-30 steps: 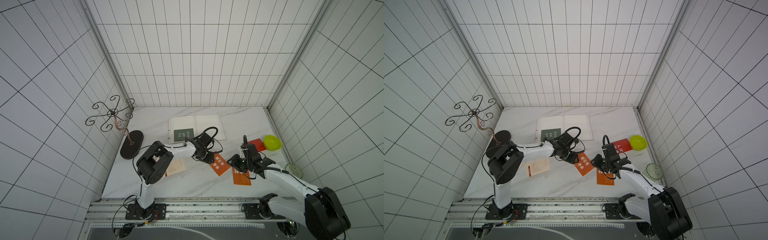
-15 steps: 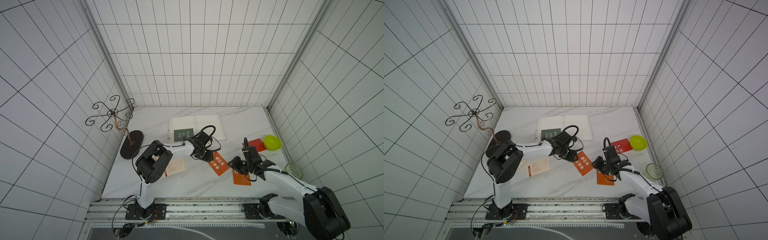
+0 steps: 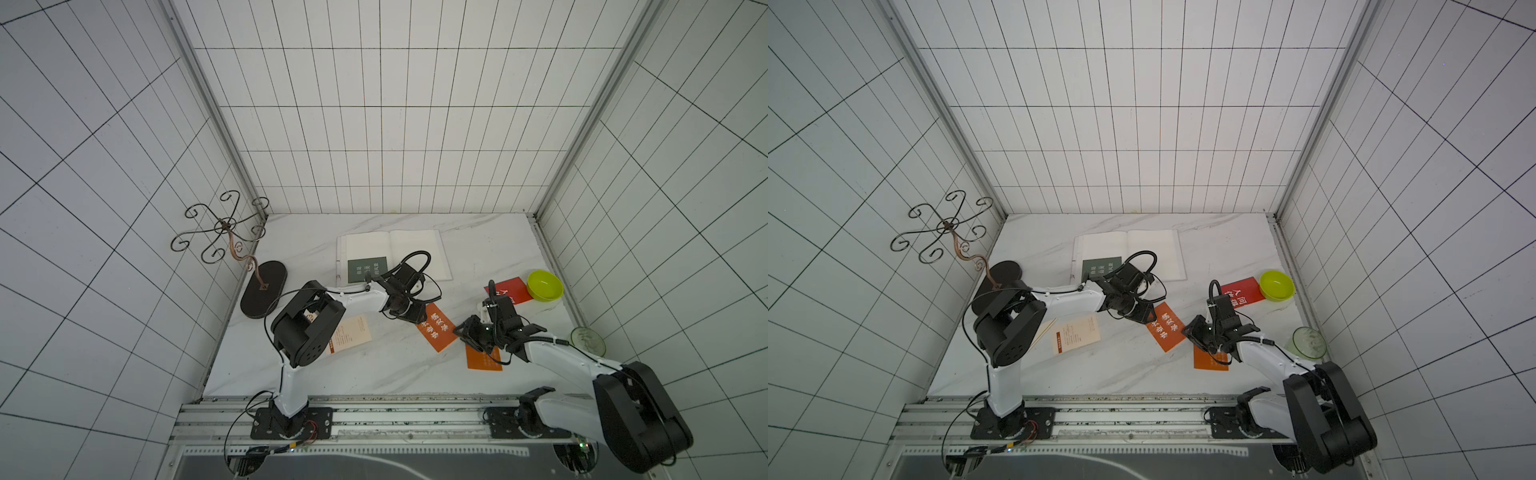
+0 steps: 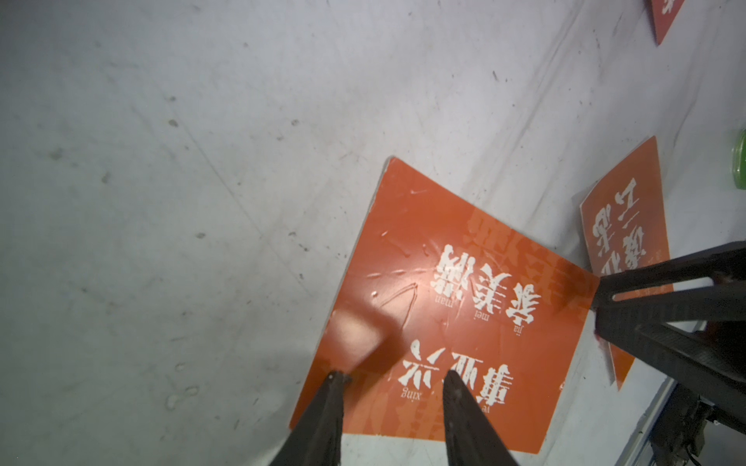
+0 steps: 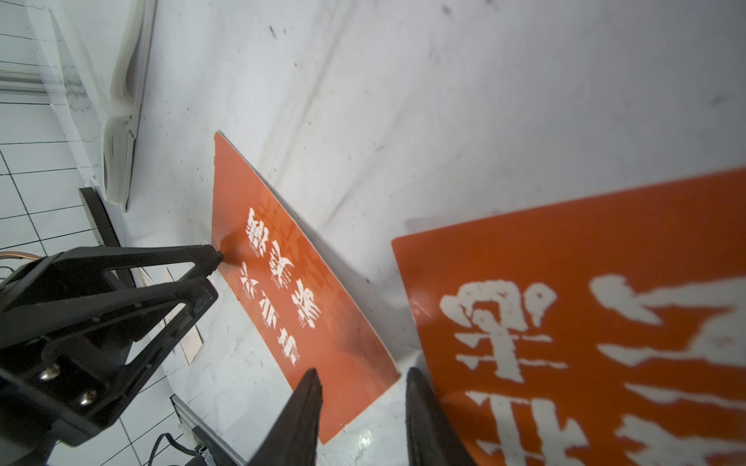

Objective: Place the photos into the photo albums
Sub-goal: Pick up the photo at the center of the board.

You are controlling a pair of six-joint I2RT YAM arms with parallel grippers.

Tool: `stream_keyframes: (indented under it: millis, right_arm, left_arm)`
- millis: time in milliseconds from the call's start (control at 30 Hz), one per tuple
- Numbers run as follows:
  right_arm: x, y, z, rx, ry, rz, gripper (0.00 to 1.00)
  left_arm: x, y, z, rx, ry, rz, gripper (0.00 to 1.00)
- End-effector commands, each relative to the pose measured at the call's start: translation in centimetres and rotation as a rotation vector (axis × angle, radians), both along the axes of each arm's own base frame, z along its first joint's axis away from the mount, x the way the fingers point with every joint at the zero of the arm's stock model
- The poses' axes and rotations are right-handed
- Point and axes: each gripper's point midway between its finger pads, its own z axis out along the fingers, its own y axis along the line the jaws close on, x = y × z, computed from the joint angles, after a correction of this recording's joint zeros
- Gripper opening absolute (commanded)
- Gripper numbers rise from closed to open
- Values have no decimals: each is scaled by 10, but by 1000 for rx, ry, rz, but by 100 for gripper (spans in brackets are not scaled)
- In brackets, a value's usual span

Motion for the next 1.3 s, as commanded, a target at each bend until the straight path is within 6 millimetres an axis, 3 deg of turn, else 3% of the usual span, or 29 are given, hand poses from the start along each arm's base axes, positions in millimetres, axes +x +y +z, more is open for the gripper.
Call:
stream_keyframes:
  millis: [0, 300, 867, 1033, 1167, 1267]
  right_arm:
    - [-9, -2, -13, 46, 44, -37, 34]
    - [-8, -5, -11, 78, 28, -76, 21]
    - [1, 4, -2, 151, -20, -57, 16]
    - [1, 4, -1, 153, -20, -58, 8]
    - [7, 3, 8, 132, -53, -51, 0]
    - [14, 5, 25, 108, -103, -5, 0]
  left_arm:
    - [-9, 7, -14, 25, 39, -1, 41]
    - [-8, 6, -12, 20, 38, 0, 41]
    - [-9, 6, -14, 18, 50, 0, 41]
    - [-9, 6, -12, 14, 48, 1, 41]
    - [0, 7, -3, 0, 27, 20, 41]
    - [17, 9, 18, -32, -21, 49, 41]
